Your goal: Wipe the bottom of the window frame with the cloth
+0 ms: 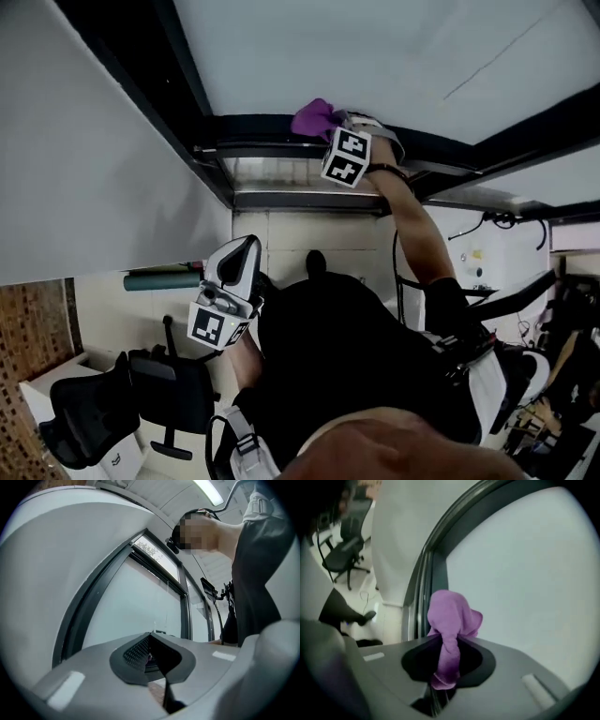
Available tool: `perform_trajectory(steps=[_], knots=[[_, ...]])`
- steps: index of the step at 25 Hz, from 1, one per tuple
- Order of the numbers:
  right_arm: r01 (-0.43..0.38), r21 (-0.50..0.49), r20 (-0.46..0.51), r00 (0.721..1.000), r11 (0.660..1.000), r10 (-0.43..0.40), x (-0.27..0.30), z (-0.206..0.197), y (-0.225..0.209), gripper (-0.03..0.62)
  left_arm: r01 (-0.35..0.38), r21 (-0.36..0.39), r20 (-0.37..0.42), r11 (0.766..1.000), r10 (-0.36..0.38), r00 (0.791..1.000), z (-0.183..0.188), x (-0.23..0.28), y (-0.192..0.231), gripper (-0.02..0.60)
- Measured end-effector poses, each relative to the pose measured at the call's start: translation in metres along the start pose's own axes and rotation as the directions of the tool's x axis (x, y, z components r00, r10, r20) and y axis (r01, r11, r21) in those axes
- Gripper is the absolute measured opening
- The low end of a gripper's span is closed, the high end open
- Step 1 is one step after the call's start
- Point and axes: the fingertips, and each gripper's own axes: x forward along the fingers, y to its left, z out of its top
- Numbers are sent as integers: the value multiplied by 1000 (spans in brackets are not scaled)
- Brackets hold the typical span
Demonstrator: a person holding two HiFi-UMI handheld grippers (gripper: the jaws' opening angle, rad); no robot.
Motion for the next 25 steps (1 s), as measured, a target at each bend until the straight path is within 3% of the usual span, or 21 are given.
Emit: perform_trajectory(steps=[1, 3, 5, 7, 9, 11, 14, 16, 19, 25], knots=[[-27, 75, 109, 994, 997, 19, -18, 27, -2, 64, -13, -5, -3, 1000, 13, 1000, 0, -4, 7, -9], [-112, 170, 321, 946, 979, 53, -45, 88, -4, 64, -40, -12, 0, 999, 40, 999, 0, -10, 16, -9], [-160, 193, 435, 898, 968, 62, -45, 142, -2, 64, -55, -2, 8, 998, 55, 998, 4, -17, 20, -9], [-130, 192, 437, 899, 973, 34, -20, 179, -1, 64, -55, 18, 12, 998, 55, 998, 10, -25, 26, -9], [-91, 169, 390, 921, 981, 18, 17, 204, 2, 64, -66, 27, 18, 997, 66, 998, 15, -32, 32, -9], [-64, 119, 356, 934, 991, 17, 53, 226, 9, 64, -108, 23, 25, 994, 108, 994, 16, -41, 37, -9], [-3, 30, 360, 933, 1000, -9, 73, 249, 20, 58, -186, 24, 31, 982, 185, 982, 18, -59, 43, -9], [39, -29, 346, 938, 999, -27, 70, 248, 21, 57, -200, 23, 24, 979, 200, 980, 19, -62, 47, -9], [86, -98, 275, 960, 991, -56, 68, 220, 18, 57, -165, 17, 2, 986, 165, 986, 15, -53, 48, -9], [124, -195, 74, 991, 973, -111, 64, 116, 7, 57, -72, 13, -25, 997, 72, 997, 7, -22, 35, -8]])
